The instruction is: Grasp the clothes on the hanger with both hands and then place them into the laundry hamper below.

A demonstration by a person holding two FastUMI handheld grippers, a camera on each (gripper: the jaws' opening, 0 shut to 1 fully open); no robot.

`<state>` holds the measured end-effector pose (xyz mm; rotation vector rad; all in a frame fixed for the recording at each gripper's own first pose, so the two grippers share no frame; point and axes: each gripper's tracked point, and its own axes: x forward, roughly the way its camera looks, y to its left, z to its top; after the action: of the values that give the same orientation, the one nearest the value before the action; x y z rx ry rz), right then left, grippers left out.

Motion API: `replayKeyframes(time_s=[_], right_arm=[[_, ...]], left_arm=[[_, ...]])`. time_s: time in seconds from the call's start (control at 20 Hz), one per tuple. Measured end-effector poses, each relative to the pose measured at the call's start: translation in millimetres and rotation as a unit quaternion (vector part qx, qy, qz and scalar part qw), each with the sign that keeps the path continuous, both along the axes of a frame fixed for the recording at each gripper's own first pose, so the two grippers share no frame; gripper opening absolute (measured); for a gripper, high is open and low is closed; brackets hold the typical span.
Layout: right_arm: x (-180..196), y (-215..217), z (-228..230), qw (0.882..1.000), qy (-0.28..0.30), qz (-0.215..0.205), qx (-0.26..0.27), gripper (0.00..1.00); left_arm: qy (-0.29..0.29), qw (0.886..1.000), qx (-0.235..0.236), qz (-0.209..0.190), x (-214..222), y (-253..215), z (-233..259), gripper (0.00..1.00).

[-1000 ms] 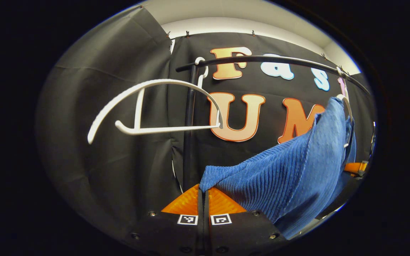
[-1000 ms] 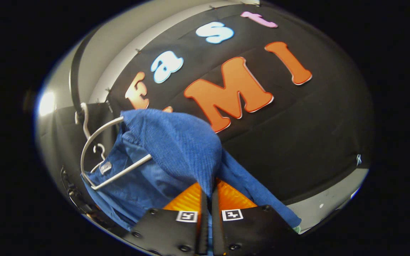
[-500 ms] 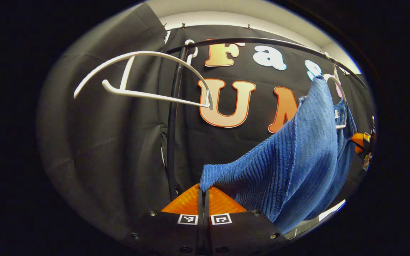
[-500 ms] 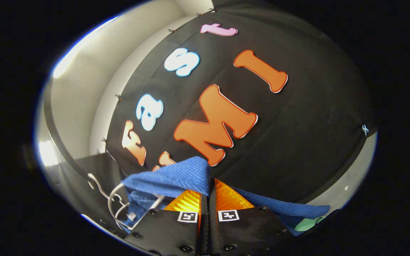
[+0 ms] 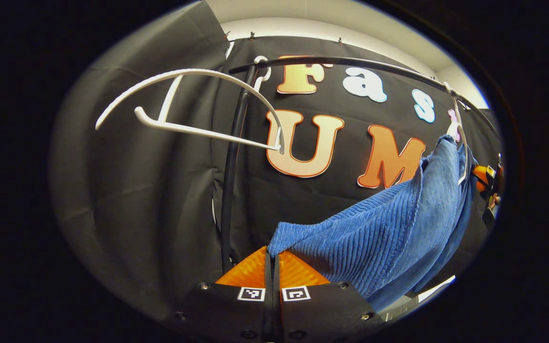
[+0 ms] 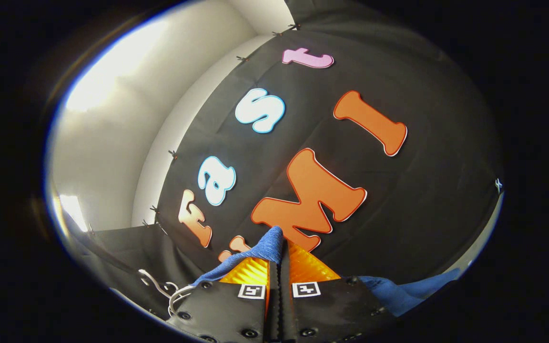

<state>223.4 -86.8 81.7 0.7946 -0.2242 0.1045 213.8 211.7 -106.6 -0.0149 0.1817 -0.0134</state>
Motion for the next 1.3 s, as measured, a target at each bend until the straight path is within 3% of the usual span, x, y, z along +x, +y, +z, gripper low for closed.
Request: replayKeyframes(time_s=[0.3,0.75,0.9,1.05,1.15,1.3], right_arm=[[34,-15,-26,0.999,0.029,-0.026,0.0,0.07],[59,-13,-74,0.997,0.079,-0.024,0.011,0.07],[58,-14,-102,0.994,0.104,-0.028,0.013,0.07],[49,-20,-140,0.988,0.149,-0.041,0.009,0.07],[38,-13,-154,0.987,0.157,-0.036,0.005,0.08],[24,-7,-163,0.986,0.162,-0.036,-0.017,0.07]], left_arm=[[-0.002,1.0,0.01,-0.019,1,-4,0,0.0],[0.001,1.0,0.017,-0.019,-7,-3,-8,0.0],[0.009,1.0,0.015,-0.024,-12,-8,-20,0.0],[0.036,0.999,0.014,0.003,-16,8,-42,0.0],[0.023,0.999,-0.021,0.008,-23,12,-36,0.0],[0.024,0.999,-0.012,0.022,-28,23,-35,0.0]])
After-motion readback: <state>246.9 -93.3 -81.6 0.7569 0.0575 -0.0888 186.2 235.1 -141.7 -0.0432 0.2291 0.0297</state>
